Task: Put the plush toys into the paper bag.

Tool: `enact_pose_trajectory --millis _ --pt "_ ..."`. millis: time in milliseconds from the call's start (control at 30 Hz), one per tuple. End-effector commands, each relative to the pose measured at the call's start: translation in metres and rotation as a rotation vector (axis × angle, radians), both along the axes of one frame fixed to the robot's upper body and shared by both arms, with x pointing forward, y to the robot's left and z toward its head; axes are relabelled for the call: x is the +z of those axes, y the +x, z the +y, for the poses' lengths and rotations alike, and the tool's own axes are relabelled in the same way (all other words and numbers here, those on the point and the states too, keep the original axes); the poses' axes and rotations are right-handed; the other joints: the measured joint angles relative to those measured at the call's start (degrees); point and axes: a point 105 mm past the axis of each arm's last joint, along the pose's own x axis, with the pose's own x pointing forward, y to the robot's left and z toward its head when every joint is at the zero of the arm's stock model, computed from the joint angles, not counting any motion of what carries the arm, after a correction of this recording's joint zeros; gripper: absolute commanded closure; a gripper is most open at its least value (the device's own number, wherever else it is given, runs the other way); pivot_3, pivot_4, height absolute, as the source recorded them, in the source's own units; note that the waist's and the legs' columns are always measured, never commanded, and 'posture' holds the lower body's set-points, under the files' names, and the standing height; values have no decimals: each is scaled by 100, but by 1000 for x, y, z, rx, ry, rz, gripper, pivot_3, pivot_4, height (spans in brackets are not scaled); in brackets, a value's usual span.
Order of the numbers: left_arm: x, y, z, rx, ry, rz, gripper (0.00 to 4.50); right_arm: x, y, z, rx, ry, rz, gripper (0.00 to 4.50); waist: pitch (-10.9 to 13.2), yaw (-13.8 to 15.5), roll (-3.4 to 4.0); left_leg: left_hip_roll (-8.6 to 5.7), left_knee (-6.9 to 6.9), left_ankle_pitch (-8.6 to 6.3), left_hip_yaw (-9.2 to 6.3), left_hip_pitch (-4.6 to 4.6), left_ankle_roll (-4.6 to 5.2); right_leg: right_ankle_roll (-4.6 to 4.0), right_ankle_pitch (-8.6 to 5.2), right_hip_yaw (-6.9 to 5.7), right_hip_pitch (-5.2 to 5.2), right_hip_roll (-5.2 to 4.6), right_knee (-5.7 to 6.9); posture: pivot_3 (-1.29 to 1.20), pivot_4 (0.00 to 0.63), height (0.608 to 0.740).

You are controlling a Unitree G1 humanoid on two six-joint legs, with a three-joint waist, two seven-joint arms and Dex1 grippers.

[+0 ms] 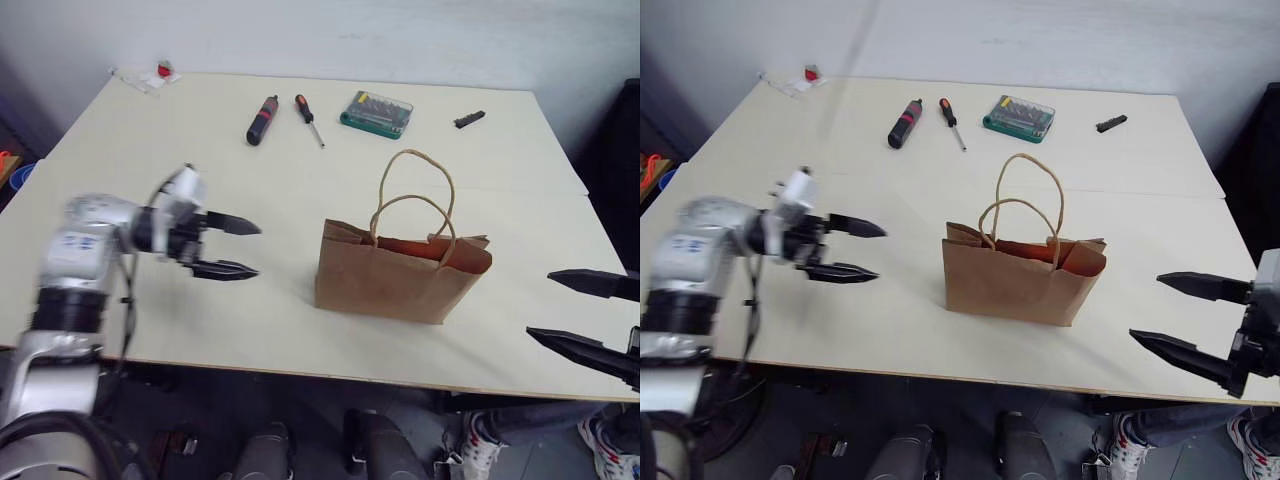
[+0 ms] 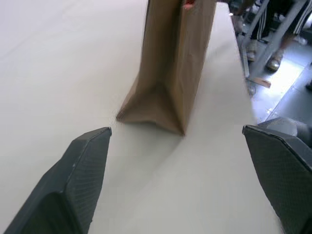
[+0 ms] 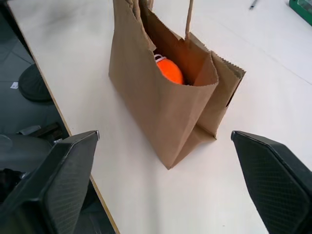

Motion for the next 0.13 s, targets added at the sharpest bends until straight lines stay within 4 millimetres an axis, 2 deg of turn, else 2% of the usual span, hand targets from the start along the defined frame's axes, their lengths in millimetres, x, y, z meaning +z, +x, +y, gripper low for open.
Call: enact_pose_trajectory --millis 33,133 --pt "33 -26 13 57 -61 -37 12 12 7 -16 -17 15 -18 0 0 9 -1 0 0 0 0 0 0 -1 -1 -1 1 -2 -5 0 150 740" --pt "42 -31 9 110 -84 -85 12 20 19 -25 -31 43 -20 0 0 85 0 -4 0 -1 -7 3 3 -5 -3 -1 9 -12 -21 0 150 740"
